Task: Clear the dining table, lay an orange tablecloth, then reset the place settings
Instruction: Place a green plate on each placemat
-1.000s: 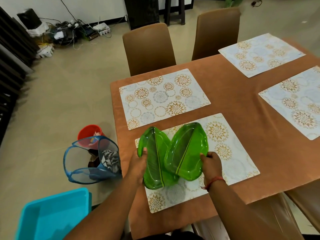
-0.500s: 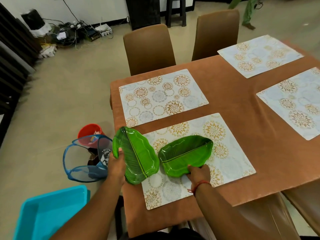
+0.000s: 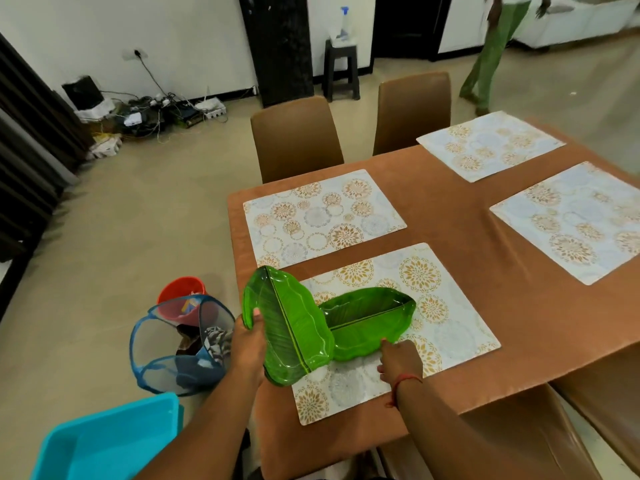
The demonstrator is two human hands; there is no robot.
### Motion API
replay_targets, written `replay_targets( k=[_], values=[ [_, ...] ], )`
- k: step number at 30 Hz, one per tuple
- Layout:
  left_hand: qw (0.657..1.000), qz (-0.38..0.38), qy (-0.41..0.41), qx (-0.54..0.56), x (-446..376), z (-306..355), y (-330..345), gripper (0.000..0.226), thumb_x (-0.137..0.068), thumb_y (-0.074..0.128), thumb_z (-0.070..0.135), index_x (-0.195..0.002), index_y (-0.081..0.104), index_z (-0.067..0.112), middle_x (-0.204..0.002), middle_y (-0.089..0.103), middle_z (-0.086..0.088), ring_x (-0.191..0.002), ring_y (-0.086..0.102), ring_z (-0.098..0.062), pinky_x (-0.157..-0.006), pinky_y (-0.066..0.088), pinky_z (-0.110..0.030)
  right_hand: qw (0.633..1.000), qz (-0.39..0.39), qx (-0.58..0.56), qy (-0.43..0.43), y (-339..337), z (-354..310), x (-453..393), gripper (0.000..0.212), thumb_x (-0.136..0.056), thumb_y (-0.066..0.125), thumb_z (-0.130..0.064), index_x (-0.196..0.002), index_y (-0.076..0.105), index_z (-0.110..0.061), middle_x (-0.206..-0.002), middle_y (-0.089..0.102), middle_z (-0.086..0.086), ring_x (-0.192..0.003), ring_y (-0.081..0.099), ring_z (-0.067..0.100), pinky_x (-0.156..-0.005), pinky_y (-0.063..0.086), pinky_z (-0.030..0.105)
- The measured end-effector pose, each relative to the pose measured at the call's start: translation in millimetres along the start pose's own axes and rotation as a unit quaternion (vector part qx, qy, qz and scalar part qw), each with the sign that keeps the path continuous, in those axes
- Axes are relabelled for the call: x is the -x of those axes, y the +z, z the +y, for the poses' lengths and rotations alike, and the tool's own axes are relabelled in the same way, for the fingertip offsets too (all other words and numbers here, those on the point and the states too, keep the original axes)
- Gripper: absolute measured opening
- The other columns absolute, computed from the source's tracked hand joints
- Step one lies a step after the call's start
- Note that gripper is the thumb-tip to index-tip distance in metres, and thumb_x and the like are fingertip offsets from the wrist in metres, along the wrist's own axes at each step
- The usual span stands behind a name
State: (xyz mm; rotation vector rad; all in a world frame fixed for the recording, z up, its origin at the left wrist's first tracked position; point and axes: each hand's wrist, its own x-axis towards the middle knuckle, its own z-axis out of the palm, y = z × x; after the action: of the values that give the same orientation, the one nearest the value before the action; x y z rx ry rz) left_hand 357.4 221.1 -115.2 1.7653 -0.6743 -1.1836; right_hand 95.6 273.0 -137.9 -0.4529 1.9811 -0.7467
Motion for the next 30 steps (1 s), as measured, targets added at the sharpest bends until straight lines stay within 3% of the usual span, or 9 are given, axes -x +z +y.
replay_targets(
  k=[7,11,13,17,22,24,26,28,30],
  values=[
    [0.980,-0.190,0.036,-0.051,35,15,7,0.029,-0.102,0.052,0.043,-0.122,0.060,0.023,-0.102,0.075,-0.001,-0.084,0.074,-0.018,-0.060,0.059,-0.027,0.976,-0.054,0.034,-0.208,-7,-28,72,0.026,-0.096,0.059,-0.041,-0.098,0.059,-0.016,-0.094,0.066,0.003,-0.088,0.065,0.022,-0.081,0.055,0.043],
    [0.953,-0.294,-0.005,-0.074,79,5,22,0.032,-0.101,0.051,0.046,-0.125,0.058,0.026,-0.110,0.073,-0.004,-0.097,0.072,-0.025,-0.086,0.060,-0.046,0.979,0.034,0.025,-0.200,-22,4,100,0.017,-0.090,0.070,-0.028,-0.099,0.060,-0.017,-0.087,0.062,-0.005,-0.078,0.058,0.011,-0.063,0.043,0.020],
    [0.939,-0.334,-0.014,-0.084,104,-1,30,0.035,-0.101,0.048,0.048,-0.131,0.055,0.030,-0.117,0.070,-0.002,-0.102,0.070,-0.024,-0.089,0.058,-0.048,0.981,0.089,-0.026,-0.173,-39,23,115,0.016,-0.089,0.071,-0.022,-0.101,0.062,-0.017,-0.090,0.065,-0.004,-0.082,0.059,0.012,-0.067,0.046,0.021],
    [0.923,-0.377,-0.040,-0.064,173,-7,54,0.028,-0.102,0.047,0.048,-0.122,0.057,0.031,-0.104,0.073,0.001,-0.083,0.076,-0.020,-0.065,0.062,-0.040,0.973,0.156,-0.093,-0.144,-90,65,149,0.009,-0.086,0.072,-0.013,-0.091,0.067,-0.018,-0.084,0.067,-0.004,-0.084,0.062,0.015,-0.072,0.047,0.025],
    [0.850,-0.508,-0.133,-0.044,253,-20,79,0.043,-0.101,0.044,0.053,-0.117,0.068,0.021,-0.092,0.079,-0.002,-0.077,0.077,-0.021,-0.066,0.062,-0.043,0.946,0.268,-0.134,-0.121,-168,121,203,0.011,-0.083,0.073,-0.010,-0.091,0.067,-0.014,-0.080,0.064,-0.005,-0.081,0.060,0.015,-0.072,0.044,0.025],
    [0.828,-0.551,-0.038,-0.095,313,-30,89,0.031,-0.097,0.051,0.044,-0.106,0.077,0.030,-0.108,0.076,-0.006,-0.083,0.076,-0.019,-0.085,0.059,-0.051,0.934,0.307,-0.154,-0.099,-205,151,227,0.012,-0.084,0.072,-0.012,-0.094,0.068,-0.012,-0.086,0.066,-0.002,-0.085,0.062,0.018,-0.079,0.049,0.030],
    [0.797,-0.584,0.040,-0.147,363,-43,99,0.042,-0.097,0.046,0.046,-0.122,0.072,0.025,-0.138,0.059,-0.020,-0.108,0.070,-0.030,-0.104,0.048,-0.053,0.920,0.340,-0.174,-0.090,-243,180,250,0.014,-0.084,0.072,-0.013,-0.098,0.069,-0.010,-0.090,0.067,0.001,-0.087,0.063,0.019,-0.082,0.050,0.032],
    [0.773,-0.618,-0.047,-0.135,421,-52,105,0.054,-0.103,0.034,0.052,-0.136,0.060,0.018,-0.145,0.051,-0.022,-0.114,0.065,-0.036,-0.102,0.049,-0.051,0.904,0.369,-0.194,-0.093,-280,211,269,0.010,-0.084,0.072,-0.011,-0.093,0.069,-0.012,-0.083,0.065,-0.004,-0.081,0.062,0.015,-0.075,0.049,0.026],
    [0.811,-0.555,-0.093,-0.161,462,-75,131,0.049,-0.104,0.038,0.050,-0.130,0.063,0.015,-0.125,0.067,-0.019,-0.104,0.070,-0.035,-0.092,0.055,-0.054,0.891,0.390,-0.208,-0.104,-314,242,289,0.012,-0.084,0.072,-0.010,-0.087,0.065,-0.020,-0.077,0.061,-0.010,-0.073,0.059,0.008,-0.063,0.043,0.011]
  ],
)
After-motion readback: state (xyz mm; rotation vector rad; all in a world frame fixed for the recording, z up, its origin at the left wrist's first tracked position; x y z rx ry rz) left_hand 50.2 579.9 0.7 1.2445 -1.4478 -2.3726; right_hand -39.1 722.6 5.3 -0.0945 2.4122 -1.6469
